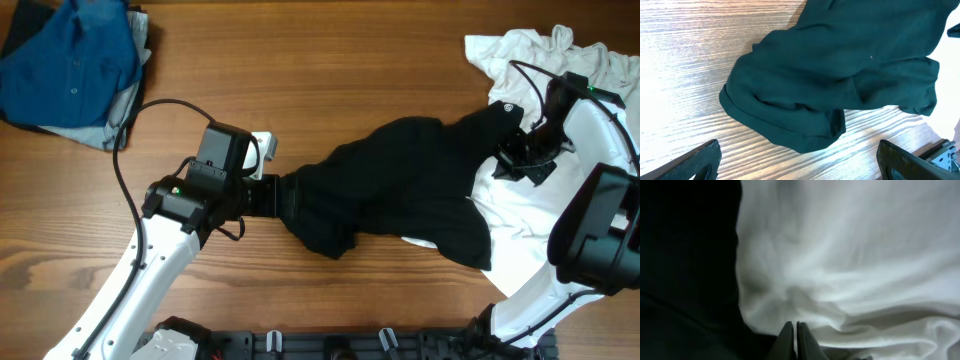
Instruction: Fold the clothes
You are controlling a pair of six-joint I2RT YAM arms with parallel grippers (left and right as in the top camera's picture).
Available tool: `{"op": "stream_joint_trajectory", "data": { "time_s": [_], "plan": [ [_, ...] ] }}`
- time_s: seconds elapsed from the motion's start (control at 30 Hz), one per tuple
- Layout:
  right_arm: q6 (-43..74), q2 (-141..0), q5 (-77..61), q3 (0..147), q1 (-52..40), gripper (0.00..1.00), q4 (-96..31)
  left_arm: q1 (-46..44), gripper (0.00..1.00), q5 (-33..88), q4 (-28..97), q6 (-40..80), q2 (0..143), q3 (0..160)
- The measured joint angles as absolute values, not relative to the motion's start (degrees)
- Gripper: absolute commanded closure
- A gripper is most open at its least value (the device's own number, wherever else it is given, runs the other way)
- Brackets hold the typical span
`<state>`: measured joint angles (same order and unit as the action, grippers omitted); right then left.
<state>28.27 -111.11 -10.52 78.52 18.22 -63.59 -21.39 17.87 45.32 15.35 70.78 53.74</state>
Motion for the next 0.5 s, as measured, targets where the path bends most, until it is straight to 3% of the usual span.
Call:
{"op": "stream_joint_trajectory", "data": {
  "time_s": [0.5],
  "plan": [
    [26.39,-111.13,-10.9,78.41,27.79,0.96,-62.7,-21.39,0.0,17.85,46.09,15.35,70.78,53.74]
  ]
}}
